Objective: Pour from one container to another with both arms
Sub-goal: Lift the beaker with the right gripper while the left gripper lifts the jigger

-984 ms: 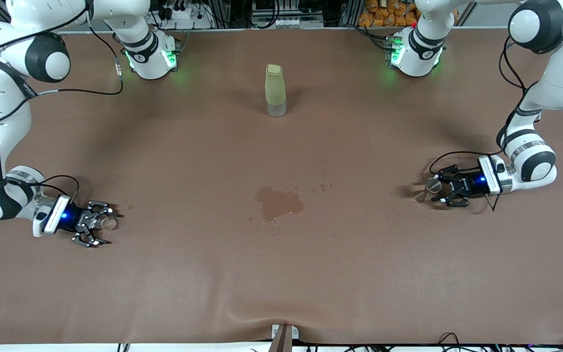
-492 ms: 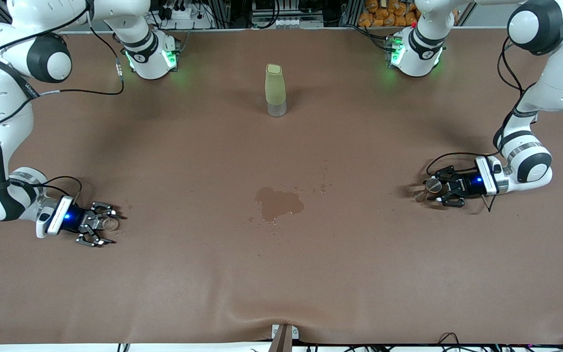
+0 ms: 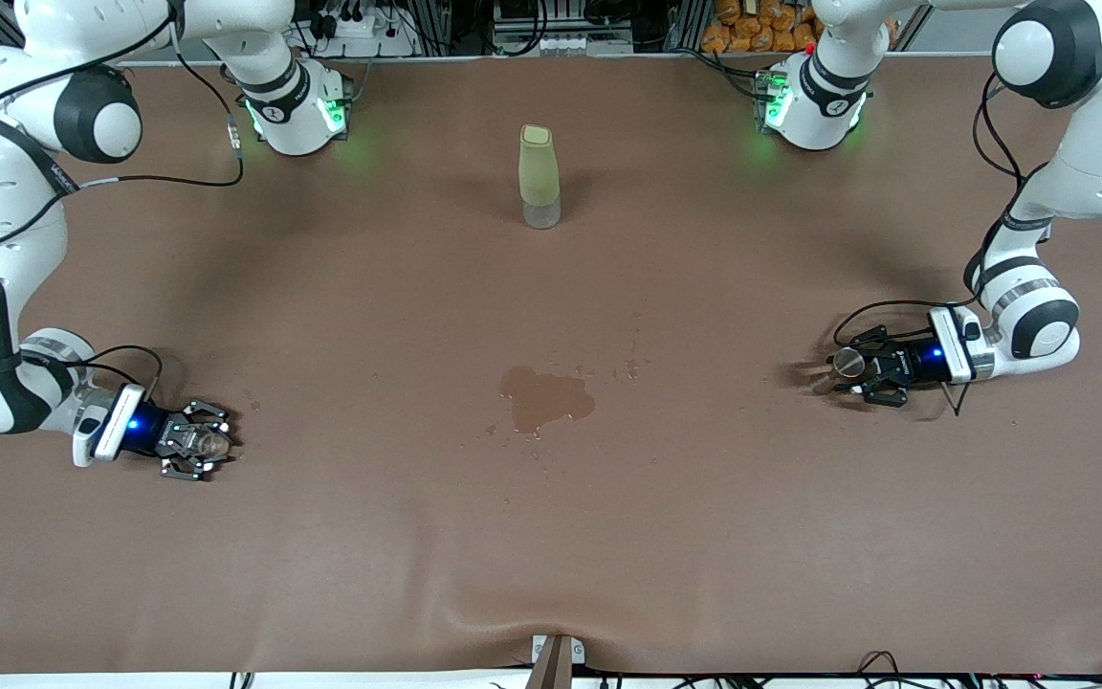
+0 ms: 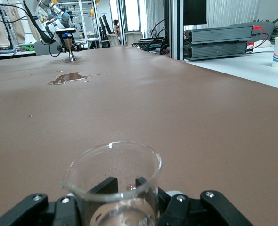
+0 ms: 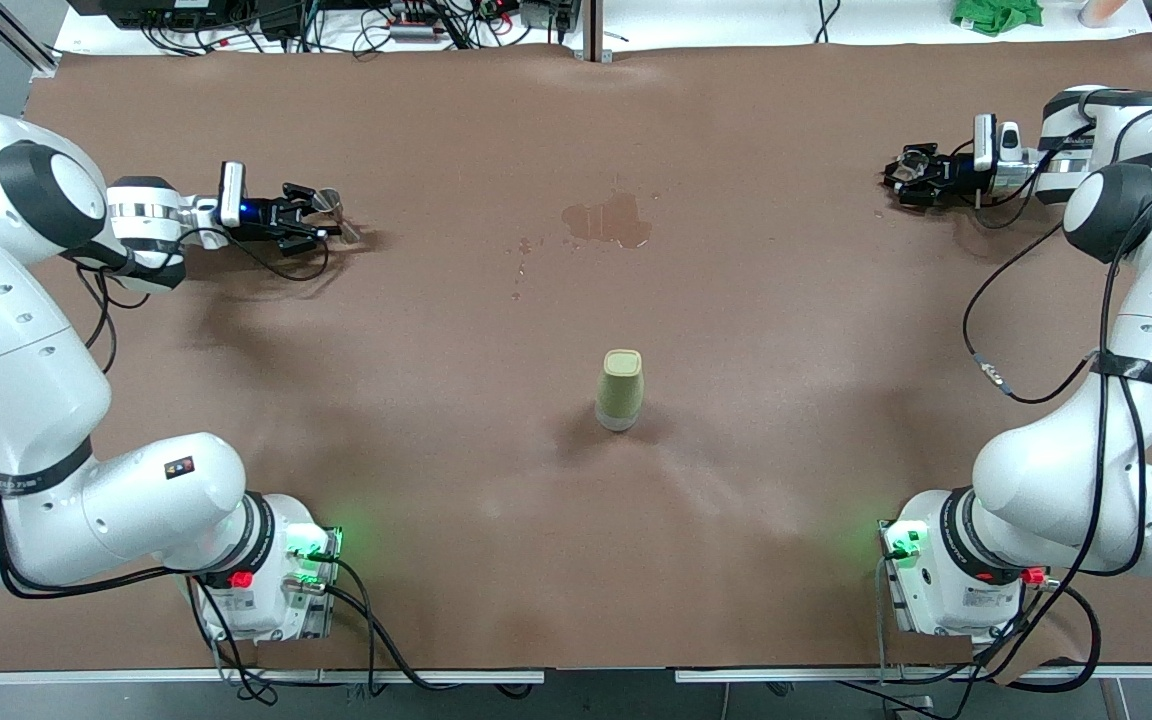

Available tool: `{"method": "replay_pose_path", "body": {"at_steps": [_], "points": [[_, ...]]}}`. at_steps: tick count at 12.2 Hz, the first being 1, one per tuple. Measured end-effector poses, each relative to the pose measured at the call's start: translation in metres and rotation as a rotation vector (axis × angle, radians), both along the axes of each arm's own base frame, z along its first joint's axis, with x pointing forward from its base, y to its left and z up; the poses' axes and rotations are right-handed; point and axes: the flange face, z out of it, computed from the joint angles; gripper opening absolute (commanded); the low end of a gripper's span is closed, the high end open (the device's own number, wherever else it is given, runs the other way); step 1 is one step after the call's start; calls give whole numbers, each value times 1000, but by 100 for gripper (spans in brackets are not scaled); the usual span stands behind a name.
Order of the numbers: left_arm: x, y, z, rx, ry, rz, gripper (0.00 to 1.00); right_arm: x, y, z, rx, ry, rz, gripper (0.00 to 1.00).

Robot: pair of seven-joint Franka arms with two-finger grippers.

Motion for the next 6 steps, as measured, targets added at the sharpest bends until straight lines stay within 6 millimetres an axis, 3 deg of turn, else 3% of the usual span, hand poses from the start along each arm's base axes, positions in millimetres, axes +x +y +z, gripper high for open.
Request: {"method": "replay_pose_path", "body": {"at_steps": [6], "points": [[0, -1, -2, -4, 1, 4, 44, 2, 7, 0, 10, -2, 7, 0]]}}
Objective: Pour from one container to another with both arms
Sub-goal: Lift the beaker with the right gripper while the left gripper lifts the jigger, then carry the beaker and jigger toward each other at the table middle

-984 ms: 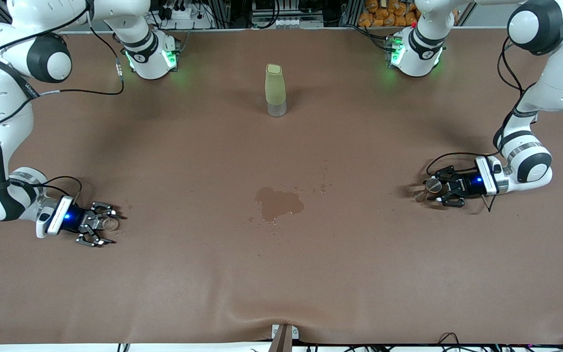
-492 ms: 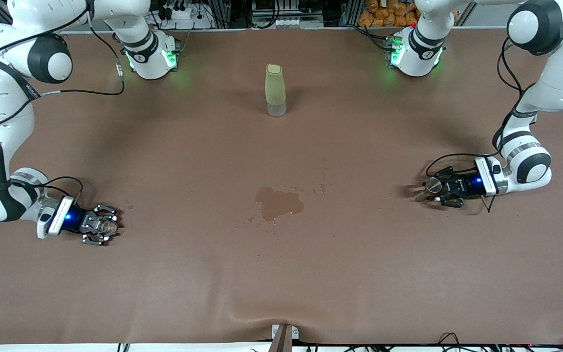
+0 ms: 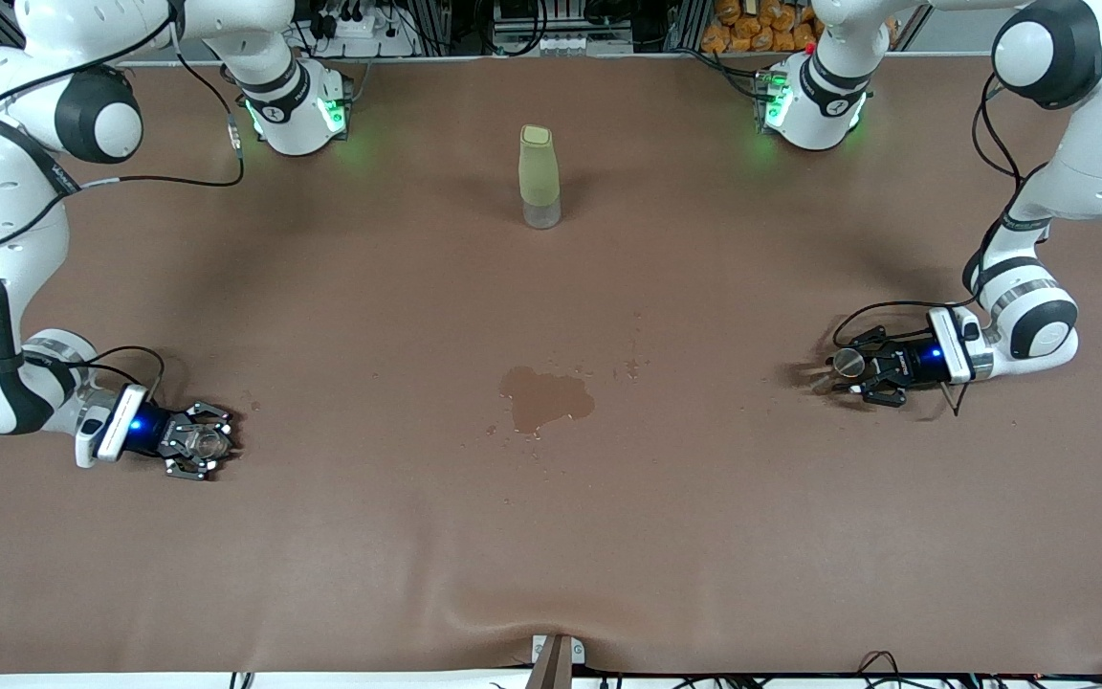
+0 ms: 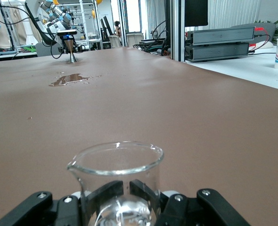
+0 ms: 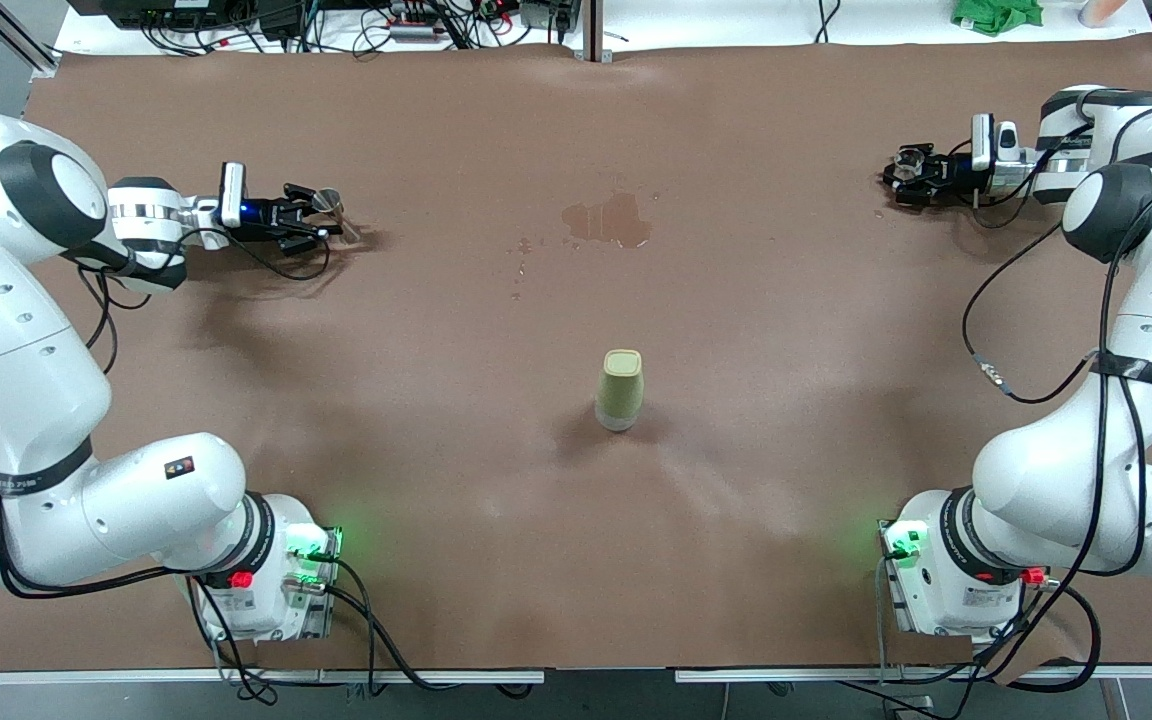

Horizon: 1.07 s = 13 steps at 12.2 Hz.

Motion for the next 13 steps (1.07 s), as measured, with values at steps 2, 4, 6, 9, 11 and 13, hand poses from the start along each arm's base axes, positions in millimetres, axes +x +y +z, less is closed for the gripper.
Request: {"method": "replay_pose_path", "body": {"at_steps": [2, 4, 6, 9, 11, 13], "points": [[0, -2, 0, 0, 0, -4, 44, 1, 7, 2, 26, 11, 12, 0], [1, -4, 0, -1, 0, -7, 43, 3, 14, 5, 54, 24, 24, 0], [1, -6, -1, -1, 1, -10, 42, 12, 26, 14, 72, 24, 35, 0], [6, -7, -2, 2, -7, -15, 30, 29, 56, 32, 86, 43, 65, 0], [8, -7, -4, 2, -9, -16, 15, 40, 80, 48, 93, 56, 90, 0], [9, -7, -4, 3, -12, -18, 0, 51, 103, 65, 100, 63, 114, 0]]}}
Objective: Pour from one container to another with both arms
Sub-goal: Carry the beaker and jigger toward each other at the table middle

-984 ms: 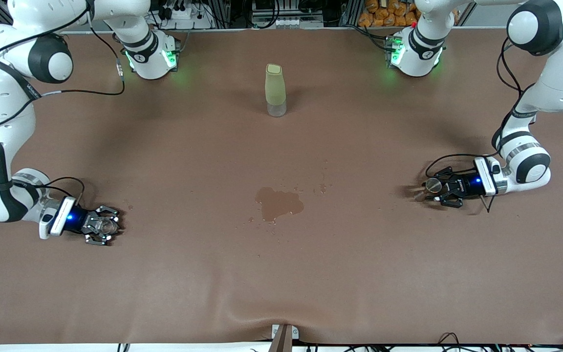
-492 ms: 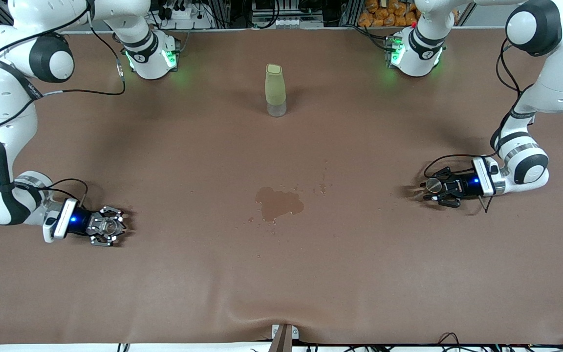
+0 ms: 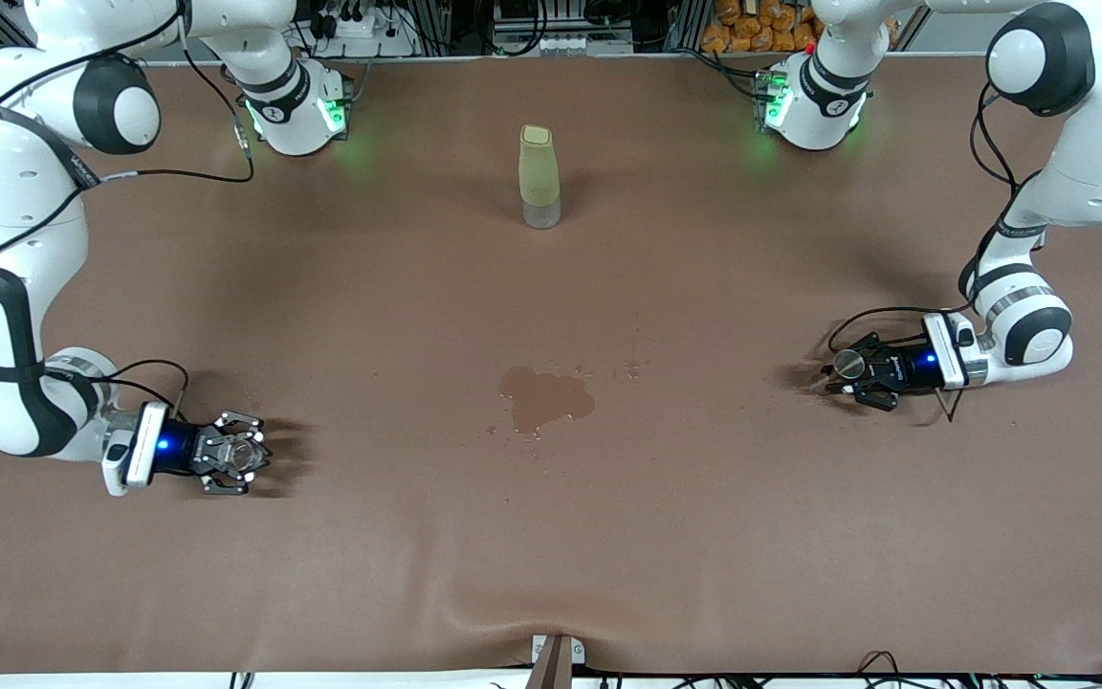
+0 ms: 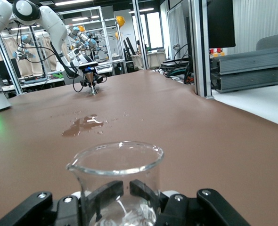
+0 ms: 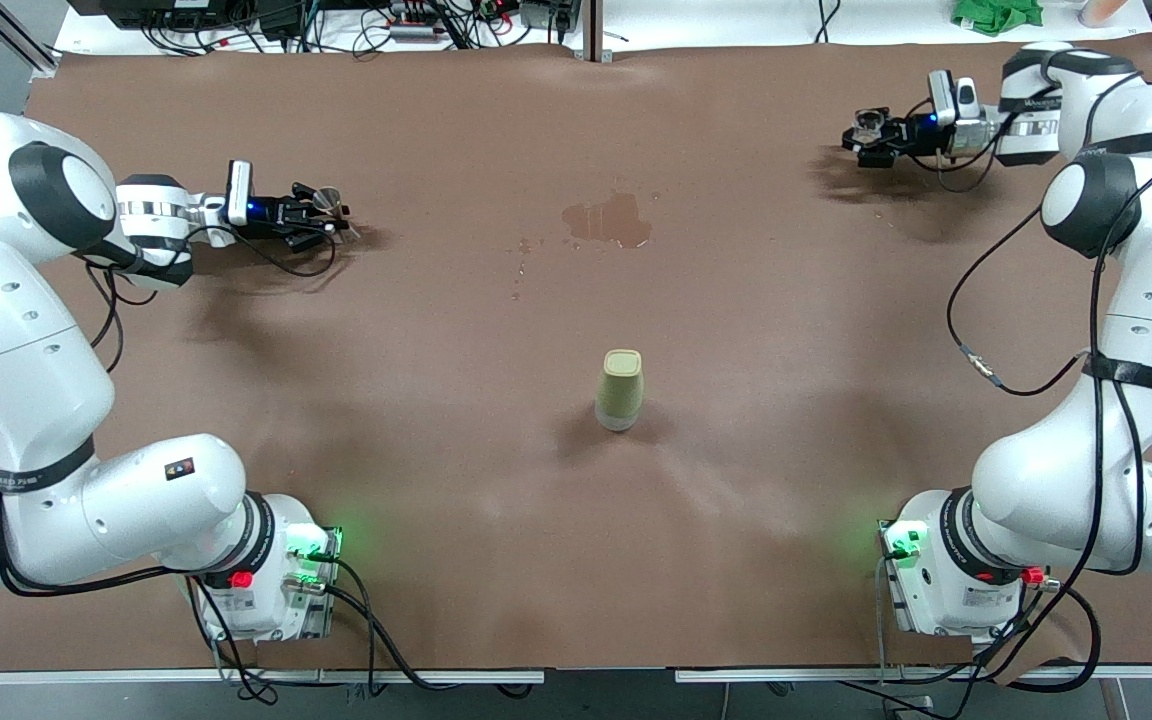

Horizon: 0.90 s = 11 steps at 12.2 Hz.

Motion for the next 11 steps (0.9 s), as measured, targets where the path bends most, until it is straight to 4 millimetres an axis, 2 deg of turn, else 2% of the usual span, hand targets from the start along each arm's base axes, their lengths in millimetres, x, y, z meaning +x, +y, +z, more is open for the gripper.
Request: {"method": "replay_pose_path", "body": {"at_steps": [2, 5, 7, 11], "points": [[6, -5, 3, 7, -11, -18, 0, 12, 21, 17, 10, -13, 14, 0], [37, -30, 25, 36, -47, -100, 0, 21, 53, 25, 34, -21, 27, 0], [54, -67, 39, 14, -62, -152, 0, 25, 83, 30, 71, -28, 31, 0], [87, -155, 72, 35, -57, -271, 0, 29, 147, 39, 119, -31, 58, 0]]}}
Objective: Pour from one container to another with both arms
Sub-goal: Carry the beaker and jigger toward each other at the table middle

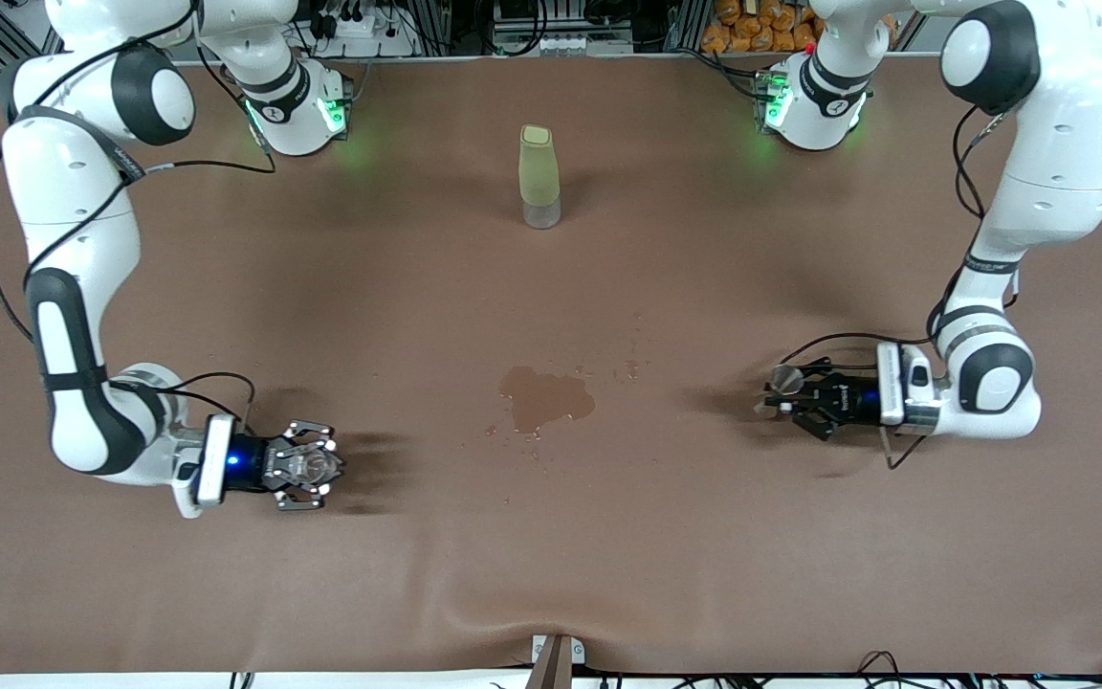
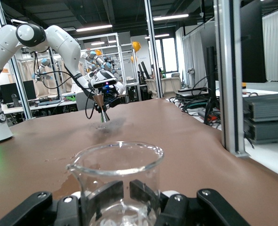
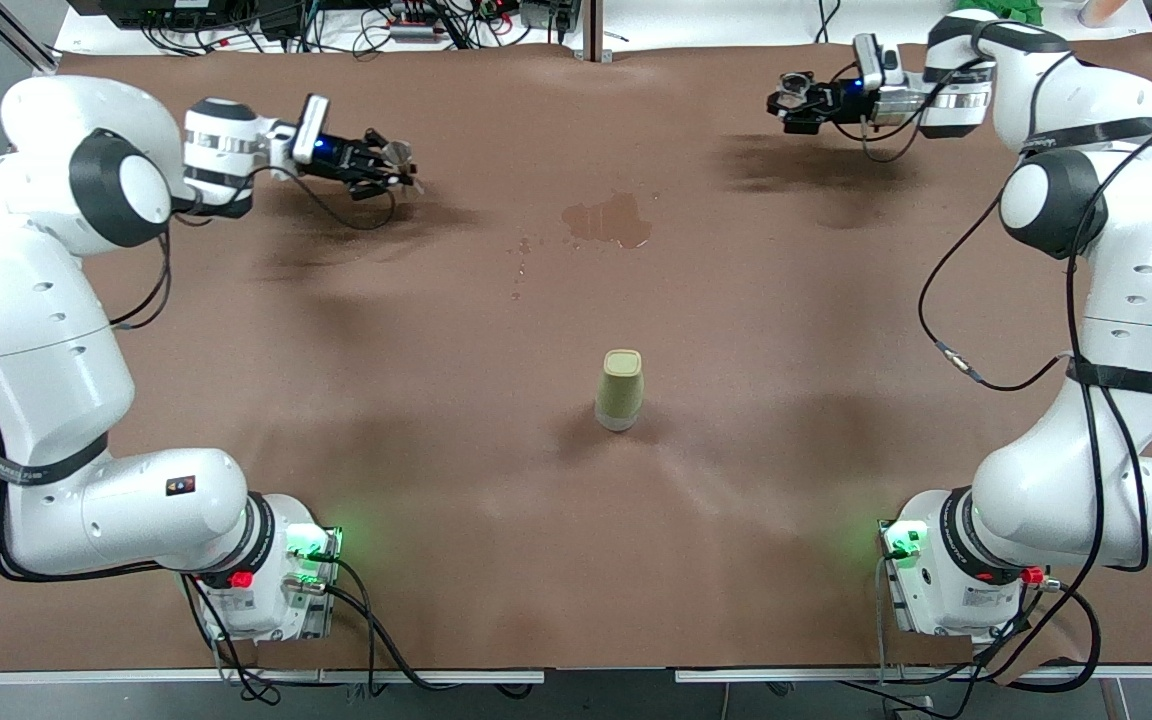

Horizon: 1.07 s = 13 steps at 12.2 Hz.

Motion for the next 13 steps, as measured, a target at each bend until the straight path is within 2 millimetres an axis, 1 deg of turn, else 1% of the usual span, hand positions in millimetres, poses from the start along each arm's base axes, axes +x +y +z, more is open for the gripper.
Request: {"method": "replay_pose_path", "body": {"at_steps": [2, 4, 7, 8, 10, 11, 13], "points": [[8, -42, 5, 10, -20, 5, 0, 4, 22, 17, -4, 27, 11, 0], [10, -88, 6, -13, -24, 34, 0, 8, 44, 40, -20, 47, 17, 0], [4, -157, 12, -72, -14, 73, 0, 12, 79, 75, -28, 89, 7, 0], [1, -174, 12, -81, -11, 72, 0, 13, 91, 87, -28, 105, 0, 0], [-3, -195, 10, -56, -16, 78, 0, 13, 111, 105, -21, 122, -12, 0], [-4, -203, 8, -32, -22, 94, 0, 12, 119, 109, -19, 126, -10, 0], [-12, -233, 5, -10, -23, 122, 0, 10, 130, 112, -9, 129, -8, 0]]}}
